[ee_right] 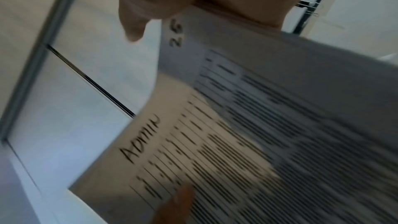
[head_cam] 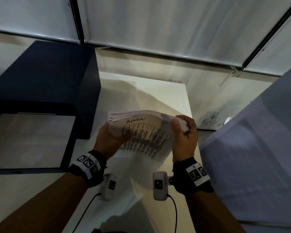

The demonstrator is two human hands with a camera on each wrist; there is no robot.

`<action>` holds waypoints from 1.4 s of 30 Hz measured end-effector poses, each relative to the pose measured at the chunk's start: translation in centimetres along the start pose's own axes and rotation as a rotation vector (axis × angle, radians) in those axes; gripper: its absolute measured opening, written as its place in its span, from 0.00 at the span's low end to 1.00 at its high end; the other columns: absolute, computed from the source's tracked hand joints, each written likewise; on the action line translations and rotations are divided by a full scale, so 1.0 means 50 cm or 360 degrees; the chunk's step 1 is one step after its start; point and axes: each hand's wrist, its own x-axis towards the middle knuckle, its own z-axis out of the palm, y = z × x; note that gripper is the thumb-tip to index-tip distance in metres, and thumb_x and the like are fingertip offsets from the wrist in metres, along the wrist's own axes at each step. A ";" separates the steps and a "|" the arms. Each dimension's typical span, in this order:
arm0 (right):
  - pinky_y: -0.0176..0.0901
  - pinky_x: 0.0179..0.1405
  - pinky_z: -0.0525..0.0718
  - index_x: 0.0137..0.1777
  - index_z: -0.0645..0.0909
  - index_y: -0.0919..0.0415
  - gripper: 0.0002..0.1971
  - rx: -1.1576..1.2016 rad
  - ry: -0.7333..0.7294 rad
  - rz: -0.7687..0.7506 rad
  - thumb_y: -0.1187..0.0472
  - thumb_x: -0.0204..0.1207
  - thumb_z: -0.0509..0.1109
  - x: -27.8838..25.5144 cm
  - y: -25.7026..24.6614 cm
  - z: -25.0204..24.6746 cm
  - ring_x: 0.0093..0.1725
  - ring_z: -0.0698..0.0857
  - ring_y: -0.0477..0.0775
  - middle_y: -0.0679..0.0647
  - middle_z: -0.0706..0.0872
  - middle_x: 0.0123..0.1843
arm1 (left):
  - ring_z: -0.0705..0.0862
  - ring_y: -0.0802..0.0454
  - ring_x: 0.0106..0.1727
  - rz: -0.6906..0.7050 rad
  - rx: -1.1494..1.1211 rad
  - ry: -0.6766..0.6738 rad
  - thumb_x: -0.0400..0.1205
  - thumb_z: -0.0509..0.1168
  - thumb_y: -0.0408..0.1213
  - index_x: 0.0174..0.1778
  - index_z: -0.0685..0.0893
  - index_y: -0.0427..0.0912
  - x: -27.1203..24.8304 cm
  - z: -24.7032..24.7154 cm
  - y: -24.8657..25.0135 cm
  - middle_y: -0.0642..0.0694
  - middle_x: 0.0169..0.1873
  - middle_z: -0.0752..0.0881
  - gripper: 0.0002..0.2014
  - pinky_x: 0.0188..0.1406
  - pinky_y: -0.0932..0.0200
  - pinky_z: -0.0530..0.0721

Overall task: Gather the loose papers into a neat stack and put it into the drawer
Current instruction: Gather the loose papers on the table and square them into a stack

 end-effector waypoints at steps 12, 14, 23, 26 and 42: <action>0.38 0.55 0.83 0.70 0.71 0.64 0.33 0.0349 -0.0103 0.0065 0.37 0.77 0.63 -0.001 0.028 -0.019 0.57 0.87 0.45 0.53 0.87 0.59 | 0.91 0.49 0.54 -0.0012 -0.0081 -0.0022 0.67 0.81 0.40 0.61 0.84 0.40 0.013 -0.008 0.023 0.44 0.53 0.91 0.27 0.48 0.50 0.91; 0.35 0.56 0.83 0.72 0.68 0.65 0.41 0.0215 -0.0195 0.0114 0.41 0.65 0.75 0.001 0.050 -0.033 0.57 0.85 0.38 0.53 0.83 0.61 | 0.91 0.47 0.54 -0.0033 -0.0075 -0.0101 0.67 0.81 0.35 0.61 0.84 0.41 0.018 -0.013 0.032 0.43 0.53 0.91 0.26 0.48 0.50 0.91; 0.45 0.45 0.91 0.59 0.83 0.67 0.28 -0.0192 -0.0255 0.0518 0.70 0.57 0.87 -0.012 0.123 -0.029 0.53 0.90 0.58 0.57 0.91 0.52 | 0.91 0.57 0.49 -0.0145 0.0215 -0.0140 0.72 0.78 0.33 0.57 0.87 0.40 0.021 -0.003 0.002 0.49 0.49 0.91 0.17 0.52 0.51 0.91; 0.43 0.41 0.90 0.45 0.89 0.59 0.16 -0.0170 -0.0138 0.0572 0.69 0.58 0.86 -0.016 0.123 -0.022 0.45 0.92 0.54 0.51 0.92 0.43 | 0.89 0.64 0.45 -0.0112 0.0112 0.0079 0.76 0.75 0.31 0.57 0.87 0.36 0.017 0.020 0.014 0.47 0.48 0.90 0.13 0.47 0.63 0.90; 0.60 0.58 0.88 0.69 0.73 0.60 0.43 -0.0094 -0.0265 0.0765 0.60 0.52 0.89 -0.030 0.226 -0.035 0.61 0.87 0.59 0.59 0.87 0.63 | 0.89 0.50 0.59 -0.0213 0.0007 -0.0188 0.67 0.81 0.30 0.49 0.89 0.64 0.021 -0.014 -0.006 0.48 0.55 0.91 0.23 0.59 0.39 0.87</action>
